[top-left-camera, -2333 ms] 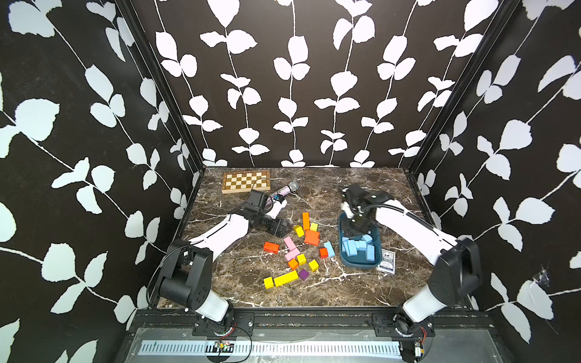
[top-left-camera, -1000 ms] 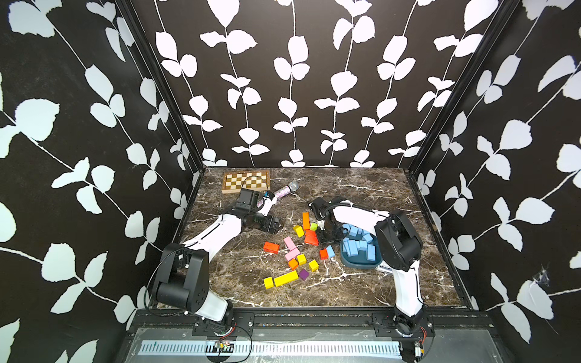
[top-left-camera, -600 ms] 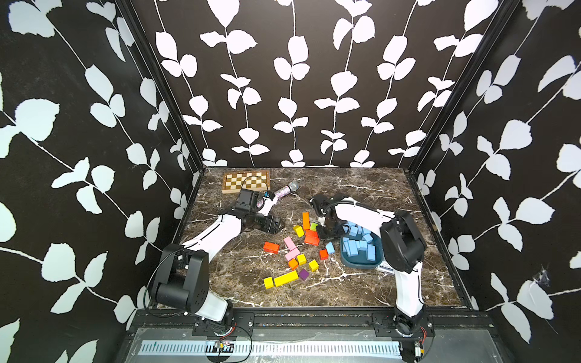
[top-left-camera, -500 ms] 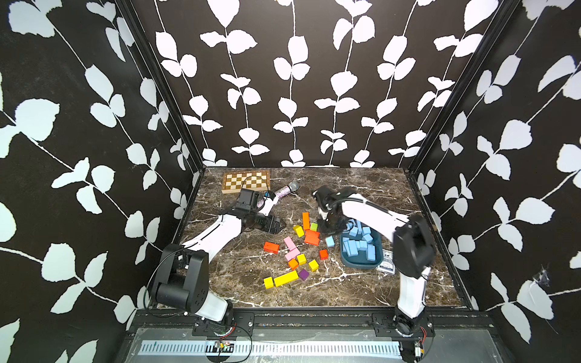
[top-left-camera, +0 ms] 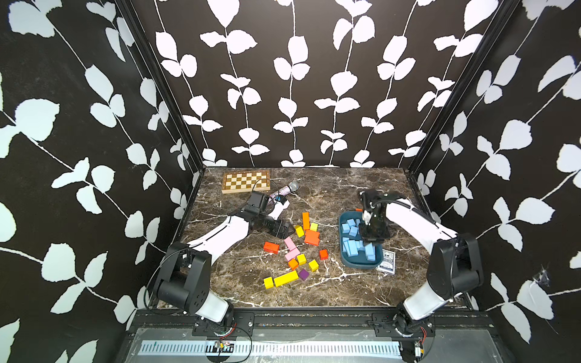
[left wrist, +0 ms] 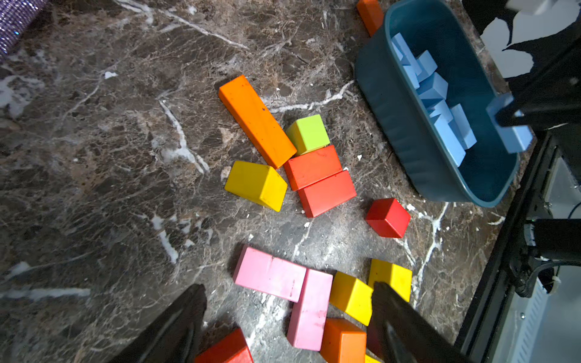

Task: Pick out the blue building blocks
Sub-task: Place the building block in the storage box.

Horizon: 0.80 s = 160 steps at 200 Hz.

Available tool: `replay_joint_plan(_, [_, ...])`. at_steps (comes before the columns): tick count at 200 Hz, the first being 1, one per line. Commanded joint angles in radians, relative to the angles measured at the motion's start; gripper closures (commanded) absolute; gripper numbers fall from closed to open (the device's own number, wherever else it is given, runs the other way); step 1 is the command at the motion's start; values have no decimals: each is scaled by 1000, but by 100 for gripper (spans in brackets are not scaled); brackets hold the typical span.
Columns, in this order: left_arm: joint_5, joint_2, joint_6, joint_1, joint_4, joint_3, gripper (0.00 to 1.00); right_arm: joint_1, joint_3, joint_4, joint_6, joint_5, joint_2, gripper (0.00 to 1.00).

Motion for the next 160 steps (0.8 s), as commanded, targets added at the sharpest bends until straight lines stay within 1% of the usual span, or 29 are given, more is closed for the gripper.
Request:
replay_joint_plan(1, [7, -8, 14, -1, 2, 3, 16, 5, -48, -14, 12, -34, -20, 90])
replay_joint_plan(9, [7, -8, 16, -1, 2, 3, 15, 5, -64, -8, 14, -43, -51, 89])
replay_joint_plan(37, [5, -5, 15, -1, 2, 3, 16, 5, -101, 29, 23, -60, -55, 88])
replay_joint_plan(63, [4, -5, 14, 0, 0, 0, 16, 5, -96, 50, 29, -52, -57, 87])
replay_joint_plan(88, [2, -7, 16, -1, 0, 0, 16, 5, -93, 59, 30, -46, -45, 84])
replay_joint_plan(104, [1, -7, 17, -1, -1, 0, 16, 5, -94, 56, 31, -48, -37, 77])
replay_joint_plan(117, [-1, -7, 18, -1, -2, 0, 15, 5, -93, 48, 31, -46, -35, 65])
replay_joint_plan(125, [-1, -7, 18, -2, -1, 0, 16, 5, -89, 40, 33, -42, -38, 60])
replay_joint_plan(145, [-2, -5, 18, 0, 1, 1, 15, 3, -67, 23, 32, -22, -53, 55])
replay_joint_plan(160, [-3, -5, 18, -1, -1, 0, 16, -11, -33, 7, 23, -1, -61, 54])
